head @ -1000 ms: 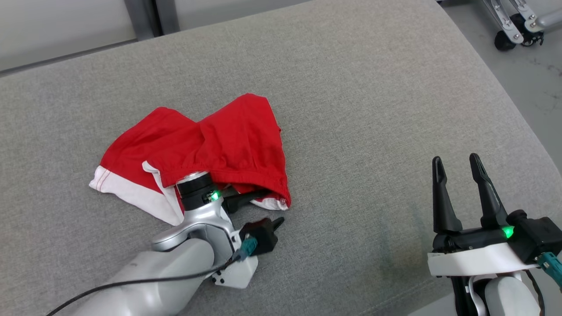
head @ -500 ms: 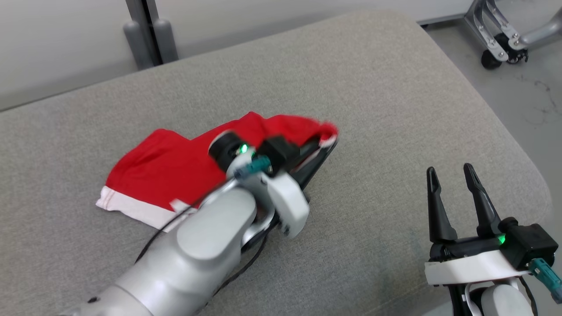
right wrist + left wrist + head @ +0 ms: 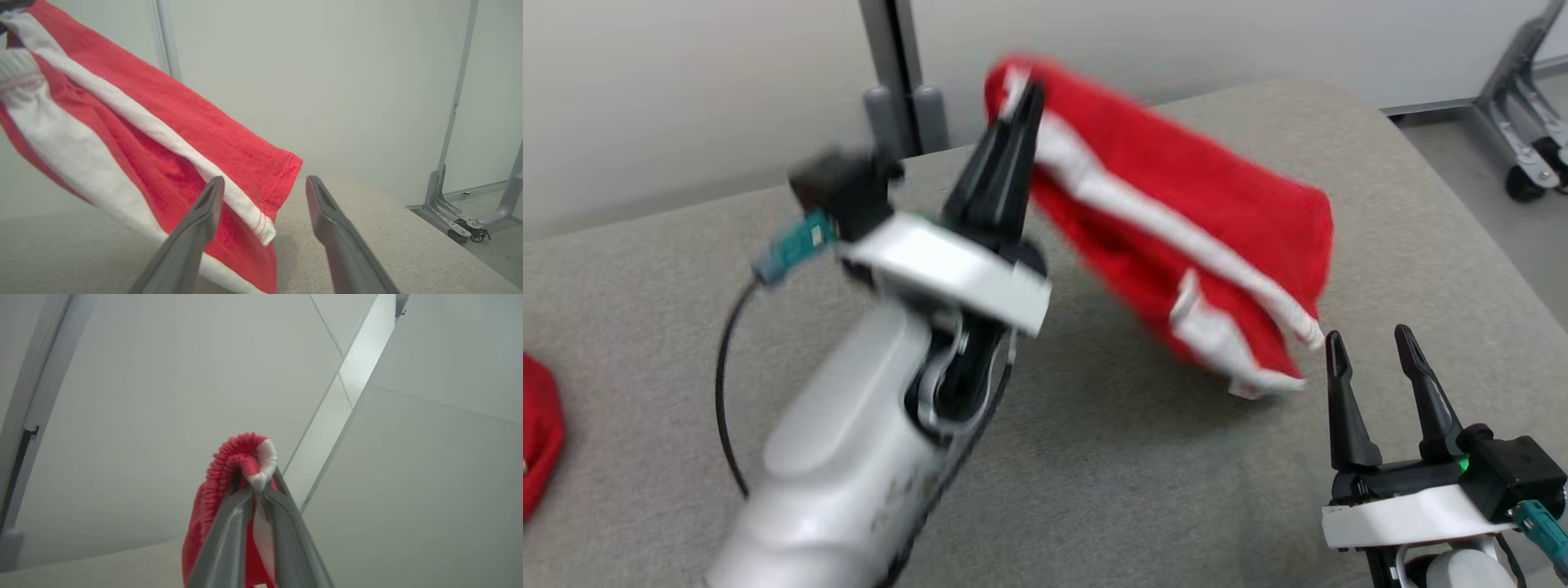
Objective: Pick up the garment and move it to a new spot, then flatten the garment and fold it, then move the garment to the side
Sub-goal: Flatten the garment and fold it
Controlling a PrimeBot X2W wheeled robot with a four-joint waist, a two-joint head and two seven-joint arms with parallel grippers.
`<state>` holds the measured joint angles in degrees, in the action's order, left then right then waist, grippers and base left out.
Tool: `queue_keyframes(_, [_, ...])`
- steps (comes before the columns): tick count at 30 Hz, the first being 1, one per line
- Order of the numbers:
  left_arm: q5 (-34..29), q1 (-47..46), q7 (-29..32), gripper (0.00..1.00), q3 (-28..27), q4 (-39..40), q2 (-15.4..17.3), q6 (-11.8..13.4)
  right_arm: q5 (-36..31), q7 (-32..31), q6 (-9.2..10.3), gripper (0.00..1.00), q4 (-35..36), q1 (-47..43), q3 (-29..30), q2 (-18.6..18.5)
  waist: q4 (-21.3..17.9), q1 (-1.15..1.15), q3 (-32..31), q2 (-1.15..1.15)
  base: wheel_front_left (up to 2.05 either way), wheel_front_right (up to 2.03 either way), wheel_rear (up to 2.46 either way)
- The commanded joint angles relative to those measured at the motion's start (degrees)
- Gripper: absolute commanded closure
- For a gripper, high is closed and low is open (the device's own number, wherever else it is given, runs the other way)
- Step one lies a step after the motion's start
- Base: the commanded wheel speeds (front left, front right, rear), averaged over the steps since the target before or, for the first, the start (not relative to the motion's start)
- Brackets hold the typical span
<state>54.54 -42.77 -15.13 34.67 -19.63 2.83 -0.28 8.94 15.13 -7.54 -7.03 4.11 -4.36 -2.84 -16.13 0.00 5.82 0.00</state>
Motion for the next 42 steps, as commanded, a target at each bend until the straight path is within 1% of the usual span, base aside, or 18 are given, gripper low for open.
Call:
queue_keyframes(1, [-0.08,4.68,-0.02,1.00,-1.48,-1.25,0.23,0.79,0.36,0.03,0.10,0.00,-0.20,-0.61,0.21,-0.10,2.21,0.00,1.30,0.00,0.00,0.00,0.00])
queue_keyframes(6, [2.35,19.01,-0.05,1.00,-7.96,-6.68,0.13,2.31,-0.03,0.03,0.10,0.00,-1.19,-1.34,0.50,-0.09,5.54,0.00,3.00,0.00,0.00,0.00,0.00])
queue_keyframes(9, [3.53,23.71,-0.06,1.00,-11.47,-8.77,0.17,2.20,-0.19,0.03,0.10,0.00,-3.53,-1.18,-0.02,-0.13,7.41,0.00,3.77,0.00,0.00,0.00,0.00])
queue_keyframes(10, [3.53,23.71,-0.06,1.00,-11.47,-8.77,0.17,2.20,-0.19,0.03,0.10,0.00,-3.53,-1.18,-0.02,-0.13,7.41,0.00,3.77,0.00,0.00,0.00,0.00])
queue_keyframes(12, [4.61,25.56,-0.05,1.00,-12.79,-9.38,0.19,1.67,-0.31,0.03,0.10,0.00,-6.93,-1.07,-0.98,-0.08,8.66,0.00,4.02,0.00,0.00,0.00,0.00])
queue_keyframes(13, [4.46,25.96,-0.04,0.64,-13.01,-9.52,0.17,1.42,-0.36,0.04,0.10,0.00,-8.46,-0.67,-1.37,-0.07,9.23,0.00,4.05,0.00,0.00,0.00,0.00])
queue_keyframes(14, [4.08,26.00,-0.05,0.38,-13.04,-9.39,0.17,1.15,-0.41,0.04,0.10,0.00,-10.56,-0.39,-1.77,-0.13,9.80,0.00,4.07,0.00,0.00,0.00,0.00])
queue_keyframes(15, [3.57,26.04,-0.05,0.00,-13.32,-9.07,0.18,1.01,-0.67,0.04,0.11,0.00,-11.95,-0.04,-2.38,-0.14,10.37,0.00,4.09,0.00,0.00,0.00,0.00])
queue_keyframes(19, [-1.90,26.65,-0.04,0.00,-14.21,-6.81,0.21,0.63,-1.16,0.04,0.11,0.00,-15.65,1.06,-3.23,-0.14,12.20,0.00,4.10,0.00,0.00,0.00,0.00])
queue_keyframes(27, [-23.21,30.88,-0.02,0.00,-16.07,2.45,0.20,0.44,-0.04,0.04,0.10,0.00,-22.02,2.92,-4.35,-0.09,14.86,0.00,4.14,0.00,0.00,0.00,0.00])
queue_keyframes(30, [-34.93,32.36,-0.02,0.00,-16.29,7.64,1.01,0.51,0.15,0.04,0.11,0.00,-23.78,3.31,-4.52,-0.12,15.76,0.00,4.36,0.00,0.00,0.00,0.00])
queue_keyframes(32, [-40.69,34.53,-0.01,0.00,-16.09,10.06,1.12,0.69,0.38,0.05,0.11,0.00,-24.86,3.66,-4.34,-0.13,16.23,0.00,4.50,0.00,0.00,0.00,0.00])
queue_keyframes(33, [-42.63,35.35,-0.02,0.00,-16.35,11.02,1.07,0.78,0.54,0.04,0.10,0.05,-25.15,3.90,-4.36,-0.12,16.43,0.00,4.53,0.00,0.00,0.00,0.00])
queue_keyframes(34, [-44.61,35.73,-0.02,0.00,-16.49,11.85,1.11,0.76,0.68,0.05,0.10,0.26,-25.33,4.22,-4.52,-0.11,16.57,0.00,4.53,0.00,0.00,0.00,0.00])
queue_keyframes(35, [-46.46,36.04,-0.02,0.00,-16.43,12.44,1.47,0.88,0.98,0.05,0.10,0.55,-25.80,4.30,-4.64,-0.11,16.66,0.00,4.51,0.00,0.00,0.00,0.00])
queue_keyframes(37, [-49.48,37.66,-0.02,0.00,-16.25,13.20,1.86,1.37,1.29,0.04,0.10,0.80,-26.41,4.48,-4.70,-0.12,16.79,0.00,4.41,0.00,0.00,0.00,0.00])
queue_keyframes(38, [-50.26,38.44,-0.02,0.00,-16.45,13.32,1.85,1.61,1.42,0.04,0.10,1.00,-26.54,4.66,-4.77,-0.12,16.80,0.00,4.36,0.00,0.00,0.00,0.00])
queue_keyframes(42, [-51.07,39.98,-0.02,0.00,-18.05,14.01,1.60,2.32,0.29,0.05,0.10,1.00,-25.63,4.80,-3.97,-0.19,16.54,0.00,4.36,0.00,0.00,0.00,0.00])
